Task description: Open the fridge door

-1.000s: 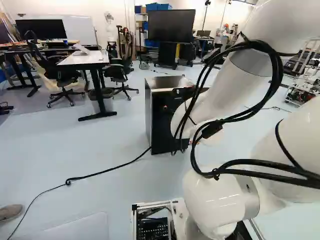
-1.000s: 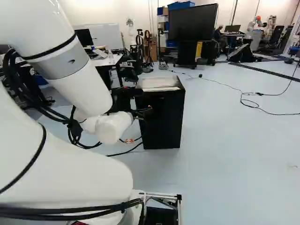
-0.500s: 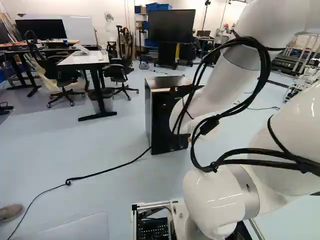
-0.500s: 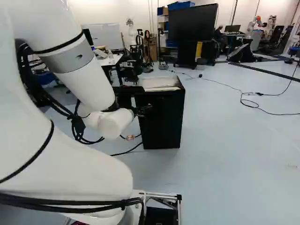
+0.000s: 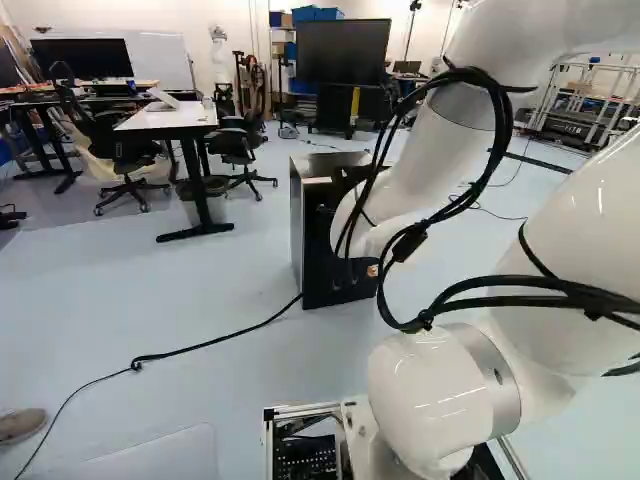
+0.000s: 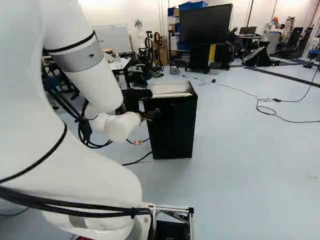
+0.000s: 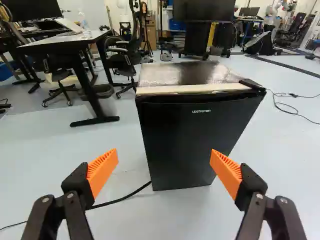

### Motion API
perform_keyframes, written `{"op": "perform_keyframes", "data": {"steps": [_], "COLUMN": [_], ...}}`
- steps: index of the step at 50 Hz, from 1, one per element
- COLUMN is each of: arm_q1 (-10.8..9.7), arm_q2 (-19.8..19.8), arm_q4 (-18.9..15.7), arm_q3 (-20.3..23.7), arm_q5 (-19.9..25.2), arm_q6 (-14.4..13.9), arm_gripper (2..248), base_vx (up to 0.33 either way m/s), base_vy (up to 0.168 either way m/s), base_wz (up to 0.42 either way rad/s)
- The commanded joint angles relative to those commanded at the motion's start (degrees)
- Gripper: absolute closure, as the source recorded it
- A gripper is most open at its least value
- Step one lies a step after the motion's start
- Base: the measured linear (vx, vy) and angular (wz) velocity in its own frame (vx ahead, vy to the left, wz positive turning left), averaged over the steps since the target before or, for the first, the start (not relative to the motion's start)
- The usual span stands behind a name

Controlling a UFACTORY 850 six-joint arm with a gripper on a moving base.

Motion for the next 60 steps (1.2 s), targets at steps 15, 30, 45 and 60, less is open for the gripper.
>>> {"op": "perform_keyframes", "data": {"steps": [15,30,45,60], "arm_q1": [2.9,6.0,8.8,11.9], "arm_q2": [-2.6,-3.9,-4.4,-5.6], "arm_q4": [4.0,8.5,12.5,17.1], "arm_q3": [-2.5,-3.8,-4.3,-5.4], "arm_q5": [0.0,0.0,0.0,0.0], "arm_q6": [0.0,0.0,0.0,0.0], "arm_gripper": [3,3,3,3], "base_vx": [0.0,0.0,0.0,0.0], "base_vy": [0.0,0.0,0.0,0.0], "base_wz": [0.0,0.0,0.0,0.0]}}
